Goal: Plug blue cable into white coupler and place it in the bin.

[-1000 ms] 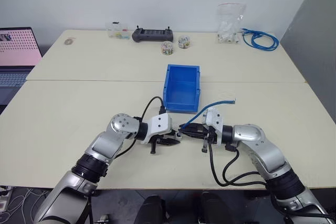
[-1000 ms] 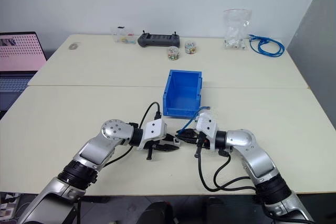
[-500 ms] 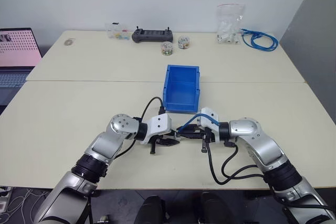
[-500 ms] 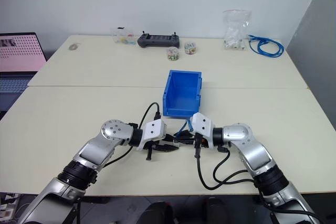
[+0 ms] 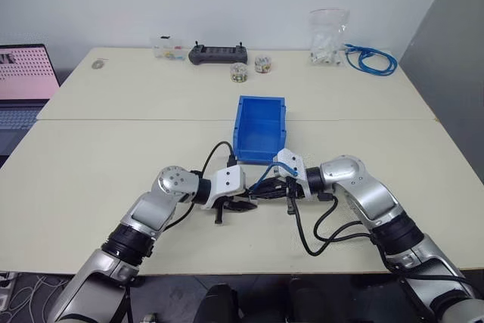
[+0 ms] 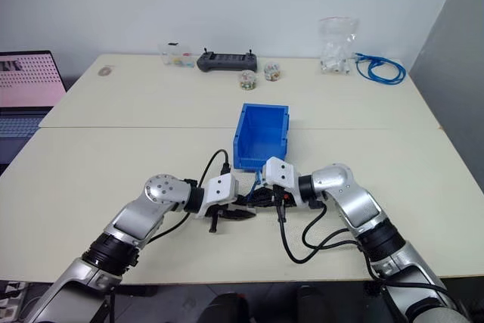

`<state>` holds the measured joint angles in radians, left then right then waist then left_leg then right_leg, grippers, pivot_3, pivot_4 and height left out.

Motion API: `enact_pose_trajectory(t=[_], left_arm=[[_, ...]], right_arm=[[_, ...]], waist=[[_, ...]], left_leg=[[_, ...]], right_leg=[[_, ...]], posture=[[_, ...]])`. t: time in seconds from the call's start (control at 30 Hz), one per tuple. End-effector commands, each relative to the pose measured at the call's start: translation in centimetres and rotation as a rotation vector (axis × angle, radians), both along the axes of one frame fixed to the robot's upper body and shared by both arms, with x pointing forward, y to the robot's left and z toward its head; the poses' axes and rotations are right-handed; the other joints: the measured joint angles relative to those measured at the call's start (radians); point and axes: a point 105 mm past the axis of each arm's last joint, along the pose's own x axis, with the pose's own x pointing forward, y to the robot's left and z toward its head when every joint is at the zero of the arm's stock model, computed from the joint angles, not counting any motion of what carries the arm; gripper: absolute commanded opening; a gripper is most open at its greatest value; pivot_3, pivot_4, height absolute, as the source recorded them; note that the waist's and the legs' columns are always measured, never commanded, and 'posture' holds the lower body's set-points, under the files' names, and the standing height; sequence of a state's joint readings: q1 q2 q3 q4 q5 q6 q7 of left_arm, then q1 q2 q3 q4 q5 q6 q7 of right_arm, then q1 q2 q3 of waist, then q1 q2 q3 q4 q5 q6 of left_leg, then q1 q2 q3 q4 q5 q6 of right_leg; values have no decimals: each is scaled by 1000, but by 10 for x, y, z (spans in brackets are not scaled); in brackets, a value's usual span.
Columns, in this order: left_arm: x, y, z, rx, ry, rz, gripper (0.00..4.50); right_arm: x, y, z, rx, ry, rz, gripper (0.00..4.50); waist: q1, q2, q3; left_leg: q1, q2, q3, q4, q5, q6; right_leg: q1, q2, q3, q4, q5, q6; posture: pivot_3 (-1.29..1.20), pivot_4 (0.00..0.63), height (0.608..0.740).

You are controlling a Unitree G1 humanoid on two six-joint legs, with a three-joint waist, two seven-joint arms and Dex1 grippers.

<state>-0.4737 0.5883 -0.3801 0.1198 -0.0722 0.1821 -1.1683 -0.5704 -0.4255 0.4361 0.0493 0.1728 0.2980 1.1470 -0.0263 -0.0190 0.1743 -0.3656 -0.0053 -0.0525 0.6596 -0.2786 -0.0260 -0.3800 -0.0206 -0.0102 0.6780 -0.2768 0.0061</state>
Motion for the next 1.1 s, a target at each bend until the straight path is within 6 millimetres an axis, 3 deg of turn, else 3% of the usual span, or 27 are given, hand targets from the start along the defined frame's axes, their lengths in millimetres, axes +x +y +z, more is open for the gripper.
enact_pose_trajectory(t=[0.03,0.3,0.37,0.47,0.53,0.67,0.83,0.93,1.03,1.1], left_arm=[[-2,2,-6,22,17,14,801],[-3,1,-6,16,15,16,801],[-2,2,-6,13,-14,23,801],[3,4,-2,-32,-39,67,801],[8,7,7,-93,-47,136,1512],[10,20,33,-194,-85,250,2332],[12,43,75,-260,-204,459,3318],[16,51,92,-258,-275,551,4024],[17,54,99,-216,-330,557,4200],[18,54,99,-207,-338,562,4200]], right_arm=[[-21,-11,-65,-200,180,34,6],[-20,-16,-71,-186,203,-6,6],[-15,-13,-60,-121,196,-40,6],[-1,-12,-28,14,143,-117,6],[4,-14,-10,86,120,-160,5],[5,-19,25,209,84,-224,5],[-6,-29,70,348,73,-264,5],[0,-36,93,426,76,-305,5],[36,-38,129,532,63,-381,5],[61,-36,138,531,62,-433,4]], waist=[[0,0,-4],[-2,3,-15],[-2,3,-16],[-1,3,-16],[-1,4,-15],[-1,2,-10],[-1,2,-8],[0,2,-7],[-7,1,-1],[-10,2,7]], left_leg=[[2,0,0,0,0,0],[2,0,0,-1,0,0],[2,0,0,-1,0,0],[2,0,0,-1,0,0],[2,0,0,-1,0,0],[-1,0,-1,-1,0,0],[-18,0,-2,1,0,0],[-18,0,-2,1,0,0],[-16,-1,-2,2,0,0],[-15,-1,1,1,0,0]], right_leg=[[2,0,0,0,-1,0],[2,0,0,-1,-1,0],[2,0,0,-1,-1,0],[2,0,0,-1,-1,0],[2,-1,0,-1,-1,0],[-1,-1,0,0,-1,0],[-18,-1,0,3,2,-5],[-17,-1,-1,2,2,-5],[-15,-2,-1,1,0,-1],[-16,-1,2,2,2,0]], posture=[[0,150,740],[0,150,740],[0,150,740],[0,150,740],[0,150,740],[0,150,740],[0,150,740],[0,150,740],[0,150,740],[0,150,740]])
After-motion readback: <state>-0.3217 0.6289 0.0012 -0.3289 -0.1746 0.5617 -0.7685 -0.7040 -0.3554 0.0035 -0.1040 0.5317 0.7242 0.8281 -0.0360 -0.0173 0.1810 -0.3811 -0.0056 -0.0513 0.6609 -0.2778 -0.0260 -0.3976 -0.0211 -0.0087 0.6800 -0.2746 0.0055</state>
